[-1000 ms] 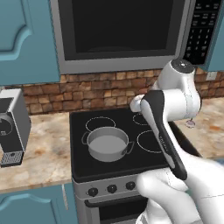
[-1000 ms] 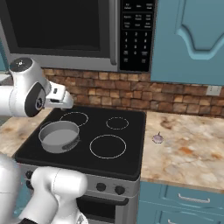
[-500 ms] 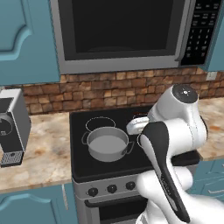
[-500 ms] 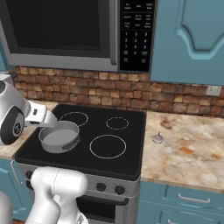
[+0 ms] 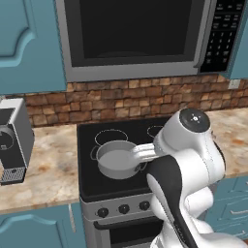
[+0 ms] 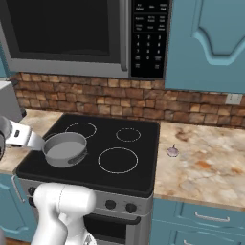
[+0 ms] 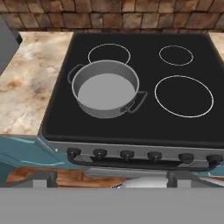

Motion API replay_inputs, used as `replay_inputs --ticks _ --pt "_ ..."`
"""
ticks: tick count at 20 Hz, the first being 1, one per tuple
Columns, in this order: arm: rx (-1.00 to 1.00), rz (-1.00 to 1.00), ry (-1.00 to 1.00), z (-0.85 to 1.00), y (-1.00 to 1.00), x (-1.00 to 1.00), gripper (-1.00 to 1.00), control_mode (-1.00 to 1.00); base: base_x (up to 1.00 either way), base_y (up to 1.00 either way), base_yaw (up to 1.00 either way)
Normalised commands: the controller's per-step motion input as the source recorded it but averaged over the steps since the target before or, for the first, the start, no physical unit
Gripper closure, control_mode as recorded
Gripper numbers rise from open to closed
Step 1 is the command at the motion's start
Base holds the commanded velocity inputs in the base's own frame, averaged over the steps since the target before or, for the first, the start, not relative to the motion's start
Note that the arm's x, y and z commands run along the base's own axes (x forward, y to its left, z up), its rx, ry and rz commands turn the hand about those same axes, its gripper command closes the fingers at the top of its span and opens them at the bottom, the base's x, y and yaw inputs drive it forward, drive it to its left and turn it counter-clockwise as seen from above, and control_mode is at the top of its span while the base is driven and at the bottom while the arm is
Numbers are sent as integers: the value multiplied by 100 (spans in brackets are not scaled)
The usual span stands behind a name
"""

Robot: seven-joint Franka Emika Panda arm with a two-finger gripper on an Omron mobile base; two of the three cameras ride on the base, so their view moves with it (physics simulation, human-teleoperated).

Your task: Turn on the burner for the pot on the stove. Wait thirty seconds for the pot to heat up. Then add the garlic to the pot.

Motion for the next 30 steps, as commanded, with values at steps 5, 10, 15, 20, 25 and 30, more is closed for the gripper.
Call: replay_inputs --ticks 5,10,15,20,25,30 --pt "6 -8 -3 -26 17 -30 -100 -100 0 0 0" --pt "5 -9 -8 -28 13 -24 -100 -100 0 0 0" --pt "8 -5 -8 -39 22 -27 -100 -100 0 0 0" --pt "8 0 -2 -41 9 -20 -100 -100 0 0 0" --pt "10 0 -1 -38 1 -22 -100 -100 0 0 0" --pt "9 0 -1 -40 0 -27 -100 -100 0 0 0"
